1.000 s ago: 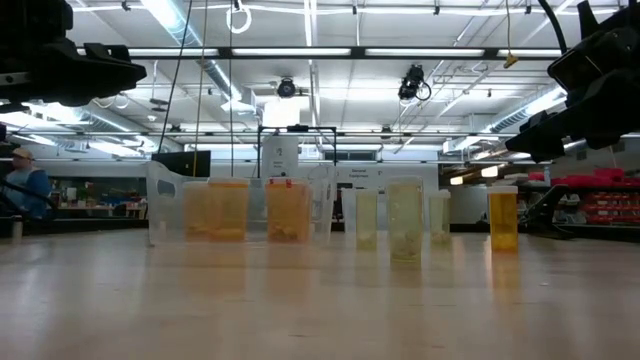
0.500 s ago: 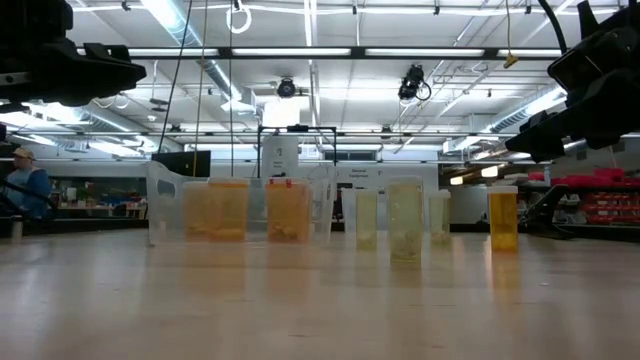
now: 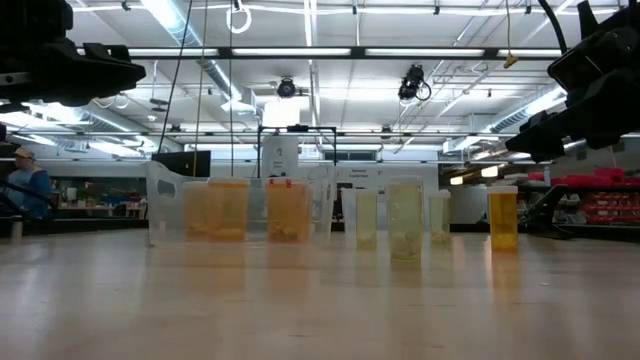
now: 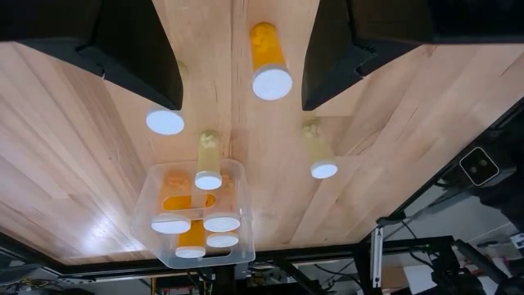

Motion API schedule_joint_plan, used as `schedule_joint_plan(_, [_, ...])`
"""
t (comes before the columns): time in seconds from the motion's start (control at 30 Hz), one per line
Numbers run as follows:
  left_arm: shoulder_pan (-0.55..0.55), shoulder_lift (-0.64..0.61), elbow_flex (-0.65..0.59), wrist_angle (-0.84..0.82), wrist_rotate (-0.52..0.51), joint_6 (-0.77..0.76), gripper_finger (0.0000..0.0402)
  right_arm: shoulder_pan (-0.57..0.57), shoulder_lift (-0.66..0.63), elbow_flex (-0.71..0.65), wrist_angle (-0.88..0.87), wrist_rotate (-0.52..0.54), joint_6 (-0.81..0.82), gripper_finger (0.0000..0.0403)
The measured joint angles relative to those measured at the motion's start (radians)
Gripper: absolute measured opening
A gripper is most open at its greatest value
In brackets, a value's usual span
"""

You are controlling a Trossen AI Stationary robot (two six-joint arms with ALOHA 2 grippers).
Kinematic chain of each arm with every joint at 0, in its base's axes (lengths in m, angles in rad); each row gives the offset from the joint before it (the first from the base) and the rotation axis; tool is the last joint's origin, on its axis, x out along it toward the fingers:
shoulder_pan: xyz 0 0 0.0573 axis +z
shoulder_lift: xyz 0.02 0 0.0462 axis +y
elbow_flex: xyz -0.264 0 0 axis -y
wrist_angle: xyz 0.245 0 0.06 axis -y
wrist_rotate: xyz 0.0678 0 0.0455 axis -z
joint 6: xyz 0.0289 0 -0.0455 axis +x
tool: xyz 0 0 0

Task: Pick and place medicine bottles into bin by pill shape (circle, oval)
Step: Put the top small yellow pill bottle into the top transparent bin

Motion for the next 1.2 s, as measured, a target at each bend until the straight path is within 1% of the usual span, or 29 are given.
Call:
schedule_joint_plan(0.27, [0.000,0.000,0.000,0.000,0.000,0.000,0.0059,0.000,0.000,0.000,0.000,0.000,0.000,0.0257])
schedule_joint_plan(0.43, [0.000,0.000,0.000,0.000,0.000,0.000,0.0054,0.000,0.000,0.000,0.001,0.000,0.000,0.0257])
schedule_joint_plan(0.63, [0.000,0.000,0.000,0.000,0.000,0.000,0.0049,0.000,0.000,0.000,0.001,0.000,-0.040,0.0257])
schedule_joint_plan(0.87, [0.000,0.000,0.000,0.000,0.000,0.000,0.0057,0.000,0.000,0.000,0.018,0.022,-0.081,0.0257])
schedule_joint_plan(0.93, [0.000,0.000,0.000,0.000,0.000,0.000,0.0059,0.000,0.000,0.000,0.037,0.021,-0.045,0.0257])
schedule_joint_plan(1.0, [0.000,0.000,0.000,0.000,0.000,0.000,0.0059,0.000,0.001,-0.001,0.078,0.020,0.044,0.0257])
schedule_joint_plan(1.03, [0.000,0.000,0.000,0.000,0.000,0.000,0.0059,0.000,0.000,-0.001,0.111,0.032,0.056,0.0257])
schedule_joint_plan(1.13, [0.000,0.000,0.000,0.000,0.000,0.000,0.0054,0.000,0.000,-0.001,0.261,0.068,0.058,0.0257])
schedule_joint_plan(1.2, [0.000,0.000,0.000,0.000,0.000,0.000,0.0051,0.000,0.000,-0.001,0.371,0.076,0.032,0.0257])
